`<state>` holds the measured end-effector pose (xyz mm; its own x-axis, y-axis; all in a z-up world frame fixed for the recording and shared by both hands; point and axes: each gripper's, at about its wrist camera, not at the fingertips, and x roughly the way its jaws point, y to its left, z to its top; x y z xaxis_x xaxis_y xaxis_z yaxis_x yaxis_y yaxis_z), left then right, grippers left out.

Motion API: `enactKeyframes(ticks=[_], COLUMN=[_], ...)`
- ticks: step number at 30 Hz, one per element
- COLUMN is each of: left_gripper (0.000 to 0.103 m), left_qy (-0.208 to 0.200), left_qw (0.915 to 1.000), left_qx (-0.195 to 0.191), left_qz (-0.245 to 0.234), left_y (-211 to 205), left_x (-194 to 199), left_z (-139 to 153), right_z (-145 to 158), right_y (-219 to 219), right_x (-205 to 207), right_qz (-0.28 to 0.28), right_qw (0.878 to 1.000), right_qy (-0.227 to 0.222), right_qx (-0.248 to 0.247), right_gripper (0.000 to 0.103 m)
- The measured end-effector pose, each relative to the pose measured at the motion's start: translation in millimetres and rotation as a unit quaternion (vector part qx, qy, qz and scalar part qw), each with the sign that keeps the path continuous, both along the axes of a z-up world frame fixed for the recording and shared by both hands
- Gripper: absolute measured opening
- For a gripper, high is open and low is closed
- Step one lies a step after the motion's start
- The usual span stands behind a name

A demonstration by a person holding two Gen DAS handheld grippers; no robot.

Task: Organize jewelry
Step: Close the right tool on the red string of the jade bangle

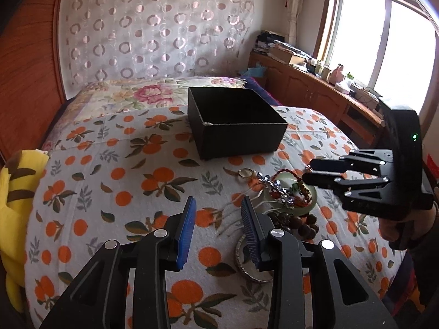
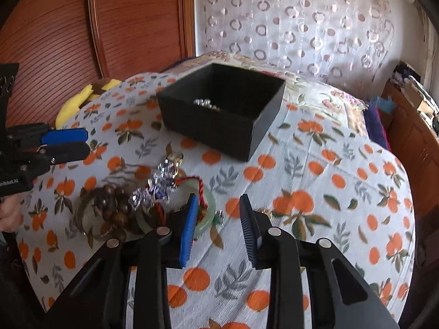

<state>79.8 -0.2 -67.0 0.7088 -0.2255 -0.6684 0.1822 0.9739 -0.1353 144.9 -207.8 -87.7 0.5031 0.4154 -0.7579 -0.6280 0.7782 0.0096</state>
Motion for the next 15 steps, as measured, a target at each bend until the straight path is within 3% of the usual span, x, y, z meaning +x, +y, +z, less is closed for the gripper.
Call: enactKeyframes(ticks=[10, 13, 15], left_gripper=[0.032, 0.032, 0.032], left_qy=[-0.001, 0.0, -0.001], left_qw=[0.9999, 1.0, 1.0], left_qx=[0.0, 0.0, -0.001], left_qz=[-0.011, -0.01, -0.008], left_y=[-12, -12, -12], left_x=[0, 0, 0], left_z=[0, 0, 1], right_z=[-11, -10, -8], right_y=[-3, -5, -7], right_x=[4, 6, 6], right_qz=[-0.005, -0.009, -0.009], right_qw=[0.998, 0.997, 0.997], right_qy=[0.065, 0.069, 0.066], right_qx=[0.027, 0.033, 0.034], right_gripper=[0.033, 0.017, 0.015])
